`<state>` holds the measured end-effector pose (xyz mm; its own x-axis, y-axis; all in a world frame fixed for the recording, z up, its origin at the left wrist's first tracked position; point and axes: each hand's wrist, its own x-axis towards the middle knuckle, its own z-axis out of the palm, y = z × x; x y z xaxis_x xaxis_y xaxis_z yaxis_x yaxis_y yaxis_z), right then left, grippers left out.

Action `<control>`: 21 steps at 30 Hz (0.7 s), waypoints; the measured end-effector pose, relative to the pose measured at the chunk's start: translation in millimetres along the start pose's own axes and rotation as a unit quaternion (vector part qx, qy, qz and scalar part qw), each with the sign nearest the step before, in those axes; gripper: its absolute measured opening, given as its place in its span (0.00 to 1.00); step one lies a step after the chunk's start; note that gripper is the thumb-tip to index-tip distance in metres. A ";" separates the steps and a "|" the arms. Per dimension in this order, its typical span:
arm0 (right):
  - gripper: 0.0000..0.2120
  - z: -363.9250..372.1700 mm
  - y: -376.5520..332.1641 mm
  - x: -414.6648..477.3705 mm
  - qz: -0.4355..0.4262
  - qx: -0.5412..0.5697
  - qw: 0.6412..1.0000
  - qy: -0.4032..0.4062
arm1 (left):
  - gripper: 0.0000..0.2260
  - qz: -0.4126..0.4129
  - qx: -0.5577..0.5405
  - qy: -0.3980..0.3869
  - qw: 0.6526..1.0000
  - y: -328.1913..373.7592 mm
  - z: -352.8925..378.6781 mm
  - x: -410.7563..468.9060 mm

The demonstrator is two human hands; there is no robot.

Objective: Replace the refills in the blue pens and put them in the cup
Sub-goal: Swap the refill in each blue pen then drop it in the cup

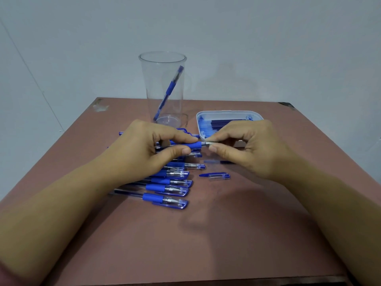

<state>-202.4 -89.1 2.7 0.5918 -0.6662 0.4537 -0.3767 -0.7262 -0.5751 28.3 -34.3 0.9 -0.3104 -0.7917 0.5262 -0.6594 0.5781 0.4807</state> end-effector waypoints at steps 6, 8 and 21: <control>0.08 -0.2 -4.6 -0.7 0.023 0.026 0.999 -0.014 | 0.11 0.020 0.021 0.004 1.000 2.8 -1.4 0.6; 0.06 2.5 -4.1 0.6 0.034 0.019 0.999 -0.019 | 0.11 0.025 0.028 0.008 0.999 0.3 -1.5 0.6; 0.02 5.8 -3.0 2.1 0.038 0.017 0.999 -0.018 | 0.12 0.055 0.041 0.008 0.998 -7.2 0.6 0.2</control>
<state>-196.0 -87.4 1.4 0.5881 -0.7118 0.3839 -0.3968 -0.6676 -0.6300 32.6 -38.8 -2.8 -0.3735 -0.7202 0.5846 -0.6757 0.6430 0.3605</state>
